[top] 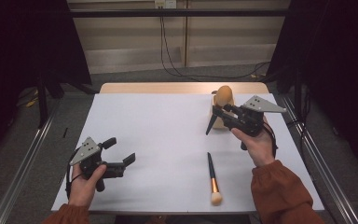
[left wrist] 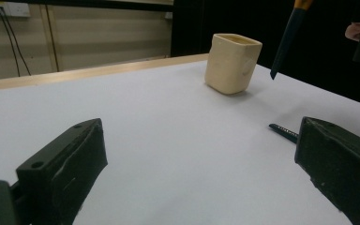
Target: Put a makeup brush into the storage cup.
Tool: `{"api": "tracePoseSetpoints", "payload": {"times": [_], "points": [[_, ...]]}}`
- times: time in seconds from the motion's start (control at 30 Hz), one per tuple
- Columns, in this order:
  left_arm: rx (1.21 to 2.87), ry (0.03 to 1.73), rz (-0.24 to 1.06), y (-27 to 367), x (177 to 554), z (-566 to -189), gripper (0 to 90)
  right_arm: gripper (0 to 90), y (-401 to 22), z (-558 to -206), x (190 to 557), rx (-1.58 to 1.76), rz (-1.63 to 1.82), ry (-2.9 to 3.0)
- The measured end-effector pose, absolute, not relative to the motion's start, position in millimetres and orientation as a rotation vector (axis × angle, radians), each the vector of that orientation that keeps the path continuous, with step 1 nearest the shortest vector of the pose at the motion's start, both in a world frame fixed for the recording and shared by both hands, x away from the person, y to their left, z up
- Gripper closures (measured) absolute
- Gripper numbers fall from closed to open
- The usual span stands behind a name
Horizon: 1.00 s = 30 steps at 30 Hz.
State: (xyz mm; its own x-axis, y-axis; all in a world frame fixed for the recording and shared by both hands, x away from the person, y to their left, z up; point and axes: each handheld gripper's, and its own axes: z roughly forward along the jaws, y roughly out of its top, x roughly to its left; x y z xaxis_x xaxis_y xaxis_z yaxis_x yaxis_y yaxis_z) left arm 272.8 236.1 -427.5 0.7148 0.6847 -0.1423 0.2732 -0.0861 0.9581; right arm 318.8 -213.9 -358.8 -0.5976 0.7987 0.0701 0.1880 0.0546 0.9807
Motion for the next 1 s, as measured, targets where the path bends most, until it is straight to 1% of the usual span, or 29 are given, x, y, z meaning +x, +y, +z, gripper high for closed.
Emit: {"api": "tracePoseSetpoints", "payload": {"times": [0.17, 0.23, 0.3, 0.4, 0.6, 0.7, 1.0], "points": [[1.673, 0.795, 0.429, 241.7, 267.8, -431.1, 2.3, 65.6, -217.9, -355.8, 323.3, 0.995, 1.564, 1.818], [1.652, 0.772, 0.407, 246.2, 267.6, -432.3, 2.1, 65.6, -218.6, -355.4, 325.2, 0.996, 1.563, 1.816], [1.653, 0.789, 0.433, 250.0, 268.5, -433.4, 1.5, 65.6, -219.6, -354.5, 327.9, 0.998, 1.557, 1.817], [1.656, 0.798, 0.437, 254.1, 265.8, -435.7, 1.7, 65.6, -221.6, -352.3, 331.5, 1.006, 1.552, 1.806], [1.677, 0.823, 0.445, 256.3, 263.9, -439.4, 1.7, 65.6, -224.2, -349.1, 339.6, 1.02, 1.507, 1.824], [1.665, 0.808, 0.46, 256.3, 263.8, -437.0, 1.7, 65.6, -225.5, -348.0, 343.7, 1.027, 1.503, 1.817], [1.657, 0.811, 0.467, 255.8, 263.6, -436.3, 1.8, 65.6, -231.3, -329.4, 356.0, 1.022, 1.494, 1.769]]}}
